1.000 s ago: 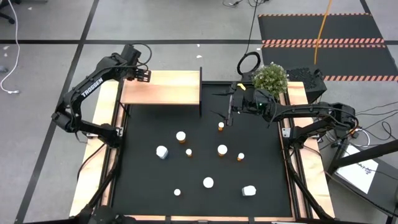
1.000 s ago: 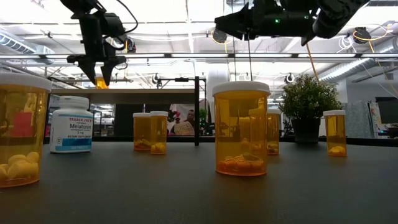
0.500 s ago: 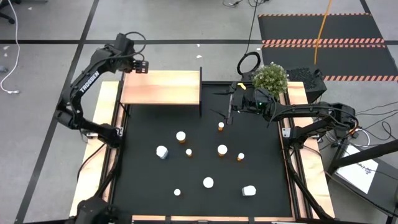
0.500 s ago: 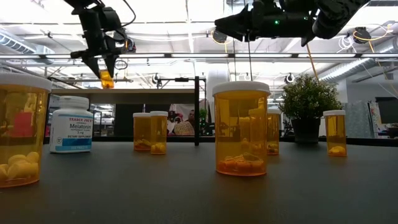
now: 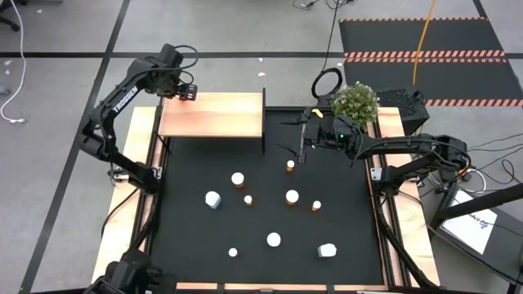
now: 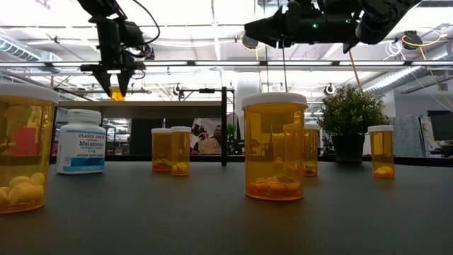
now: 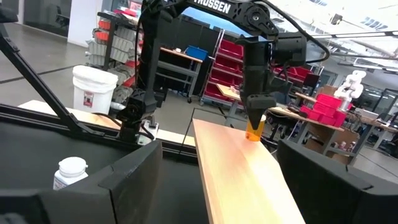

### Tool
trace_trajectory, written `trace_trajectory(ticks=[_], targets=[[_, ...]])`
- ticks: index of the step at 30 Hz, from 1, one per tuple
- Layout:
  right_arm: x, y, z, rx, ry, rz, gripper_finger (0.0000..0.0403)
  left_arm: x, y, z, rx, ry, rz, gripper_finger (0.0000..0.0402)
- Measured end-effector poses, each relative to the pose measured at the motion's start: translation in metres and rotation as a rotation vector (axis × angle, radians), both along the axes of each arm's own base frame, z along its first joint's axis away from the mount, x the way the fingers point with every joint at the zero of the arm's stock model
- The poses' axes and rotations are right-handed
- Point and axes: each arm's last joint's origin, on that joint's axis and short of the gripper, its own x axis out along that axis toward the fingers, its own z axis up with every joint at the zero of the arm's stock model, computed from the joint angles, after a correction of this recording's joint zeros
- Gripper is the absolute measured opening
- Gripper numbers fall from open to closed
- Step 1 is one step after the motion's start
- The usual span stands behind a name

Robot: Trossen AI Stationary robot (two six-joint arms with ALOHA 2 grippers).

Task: Pick and place medicine bottles onto shelf by color
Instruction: Put the large orange pill bottle on the shelf

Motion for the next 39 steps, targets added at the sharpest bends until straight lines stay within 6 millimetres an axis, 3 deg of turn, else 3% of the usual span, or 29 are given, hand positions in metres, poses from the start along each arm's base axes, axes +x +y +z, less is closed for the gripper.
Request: trace_trajectory(ticks=[27,39], targets=[[0.0,0.0,0.0,0.001,0.0,0.001,0.0311,-0.004,0.0,-0.001,-0.032,-0.025,-0.035,0.0219],[0.0,0.0,0.0,0.001,0.0,0.002,0.0311,0.0,0.011,-0.015,-0.072,0.015,-0.019,0.0238]])
